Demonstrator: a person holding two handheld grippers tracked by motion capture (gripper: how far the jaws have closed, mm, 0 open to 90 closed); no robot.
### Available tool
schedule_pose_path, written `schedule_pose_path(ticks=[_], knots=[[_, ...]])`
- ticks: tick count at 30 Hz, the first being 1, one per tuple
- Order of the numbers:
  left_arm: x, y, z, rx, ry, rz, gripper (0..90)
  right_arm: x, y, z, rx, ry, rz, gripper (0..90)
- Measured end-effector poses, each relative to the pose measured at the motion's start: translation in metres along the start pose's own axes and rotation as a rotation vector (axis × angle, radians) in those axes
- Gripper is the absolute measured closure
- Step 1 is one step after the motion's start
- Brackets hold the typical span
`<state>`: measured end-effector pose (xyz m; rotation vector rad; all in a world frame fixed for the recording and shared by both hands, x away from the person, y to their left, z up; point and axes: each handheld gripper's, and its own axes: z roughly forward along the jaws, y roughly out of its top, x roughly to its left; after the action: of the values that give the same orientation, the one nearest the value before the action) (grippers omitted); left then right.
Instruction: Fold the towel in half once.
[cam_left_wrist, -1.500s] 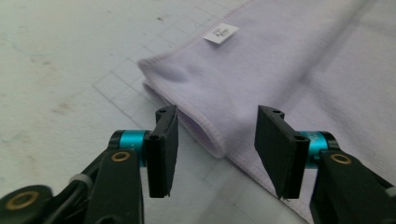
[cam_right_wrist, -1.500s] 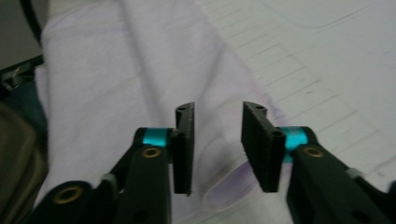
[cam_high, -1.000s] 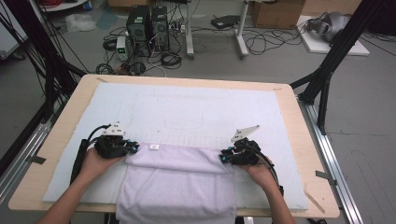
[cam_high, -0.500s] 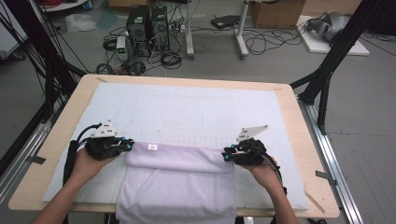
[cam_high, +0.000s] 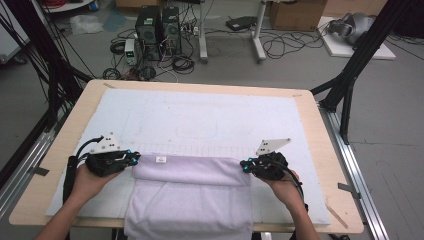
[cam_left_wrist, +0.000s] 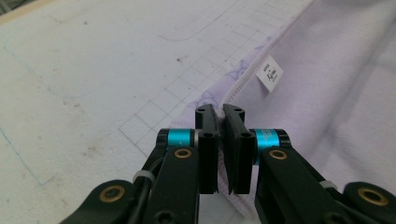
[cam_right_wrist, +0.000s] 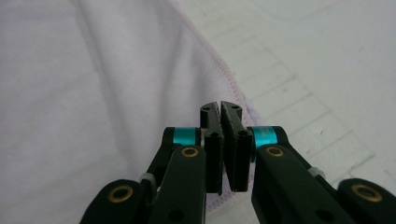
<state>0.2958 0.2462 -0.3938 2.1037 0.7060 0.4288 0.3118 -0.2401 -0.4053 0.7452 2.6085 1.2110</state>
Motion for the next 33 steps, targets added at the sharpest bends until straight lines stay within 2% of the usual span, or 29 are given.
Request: schedule_pose_path(ticks=[2, 4, 7, 8, 9, 11, 15, 20, 27, 30, 31, 33], knots=[[-0.006, -0.001, -0.01, -0.015, 0.0, 0.015, 84.3, 0.007, 0.003, -0.011, -0.028, 0.004, -0.017, 87.7], [-0.019, -0.007, -0.026, -0.033, -0.011, 0.029, 84.3, 0.02, 0.002, -0.025, -0.074, 0.02, -0.037, 87.6], [-0.041, -0.022, -0.045, -0.025, -0.052, 0.057, 83.6, 0.044, -0.009, -0.043, -0.076, 0.045, -0.066, 87.6], [-0.047, -0.027, -0.05, -0.019, -0.058, 0.064, 81.0, 0.052, -0.015, -0.047, -0.077, 0.066, -0.074, 87.4], [-0.051, -0.03, -0.053, -0.011, -0.064, 0.066, 73.7, 0.057, -0.02, -0.05, -0.079, 0.088, -0.075, 86.3], [-0.054, -0.034, -0.054, -0.005, -0.068, 0.071, 66.6, 0.061, -0.026, -0.054, -0.086, 0.117, -0.066, 80.7], [-0.047, -0.029, -0.045, -0.005, -0.052, 0.059, 61.3, 0.051, -0.023, -0.047, -0.102, 0.115, -0.038, 73.4], [-0.027, -0.017, -0.017, -0.003, -0.015, 0.027, 58.3, 0.029, -0.011, -0.021, -0.039, 0.071, -0.047, 66.4], [0.005, -0.009, 0.023, 0.036, 0.013, -0.03, 56.8, -0.006, -0.007, 0.005, -0.019, 0.002, 0.0, 57.3], [0.017, -0.01, 0.038, 0.062, 0.013, -0.048, 53.7, -0.017, -0.009, 0.012, 0.001, -0.032, 0.017, 51.6], [0.021, -0.011, 0.042, 0.065, 0.001, -0.073, 52.4, -0.02, -0.01, 0.014, 0.006, -0.031, 0.03, 51.5], [0.025, -0.014, 0.048, 0.068, -0.015, -0.097, 50.7, -0.023, -0.012, 0.016, 0.011, -0.038, 0.034, 49.4]])
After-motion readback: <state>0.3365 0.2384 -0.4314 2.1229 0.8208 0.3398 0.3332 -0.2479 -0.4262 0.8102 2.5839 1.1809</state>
